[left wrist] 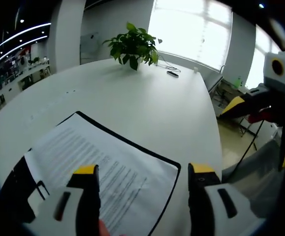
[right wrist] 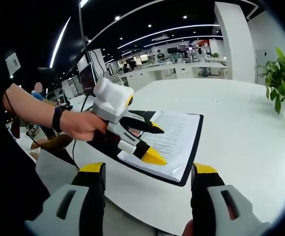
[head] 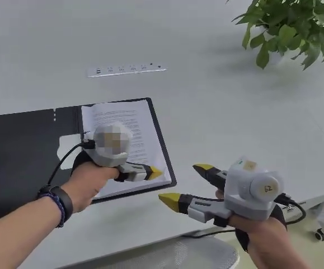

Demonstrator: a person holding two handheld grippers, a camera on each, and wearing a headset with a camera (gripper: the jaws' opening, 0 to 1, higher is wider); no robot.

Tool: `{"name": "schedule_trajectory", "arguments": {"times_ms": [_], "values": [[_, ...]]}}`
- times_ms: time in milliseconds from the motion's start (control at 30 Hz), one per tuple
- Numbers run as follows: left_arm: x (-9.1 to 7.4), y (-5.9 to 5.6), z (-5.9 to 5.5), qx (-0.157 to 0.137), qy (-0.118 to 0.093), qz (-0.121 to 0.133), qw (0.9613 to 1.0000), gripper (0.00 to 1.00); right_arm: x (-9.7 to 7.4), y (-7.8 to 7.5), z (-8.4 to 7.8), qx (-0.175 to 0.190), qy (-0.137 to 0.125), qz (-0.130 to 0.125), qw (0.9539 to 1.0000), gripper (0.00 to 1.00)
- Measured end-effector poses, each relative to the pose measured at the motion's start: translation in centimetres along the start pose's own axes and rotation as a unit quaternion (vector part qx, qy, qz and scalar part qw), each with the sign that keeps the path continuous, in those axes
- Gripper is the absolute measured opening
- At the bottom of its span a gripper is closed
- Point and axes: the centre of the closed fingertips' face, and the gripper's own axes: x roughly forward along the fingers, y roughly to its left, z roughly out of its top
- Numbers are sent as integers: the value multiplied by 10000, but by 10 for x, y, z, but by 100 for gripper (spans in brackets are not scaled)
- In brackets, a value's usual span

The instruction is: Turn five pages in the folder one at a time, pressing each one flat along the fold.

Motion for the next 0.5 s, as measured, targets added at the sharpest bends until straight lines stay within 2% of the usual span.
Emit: {"name": "schedule_trajectory", "arguments": {"times_ms": [100, 300, 467, 500], "values": [[9, 2, -4, -40, 84, 119, 9999, 73, 0, 0, -2, -24, 62, 18, 10000, 70], [24, 4, -5, -119, 126, 229, 9996, 74, -1, -5, -2, 66, 37, -2, 10000, 69], [34, 7, -17, -52, 337, 351, 9988, 74, 0, -8, -3, 57, 76, 13, 10000, 69], [35, 10, -21, -77, 439, 479, 9979, 75, 0, -9, -3, 67, 74, 5, 9999, 69]]}}
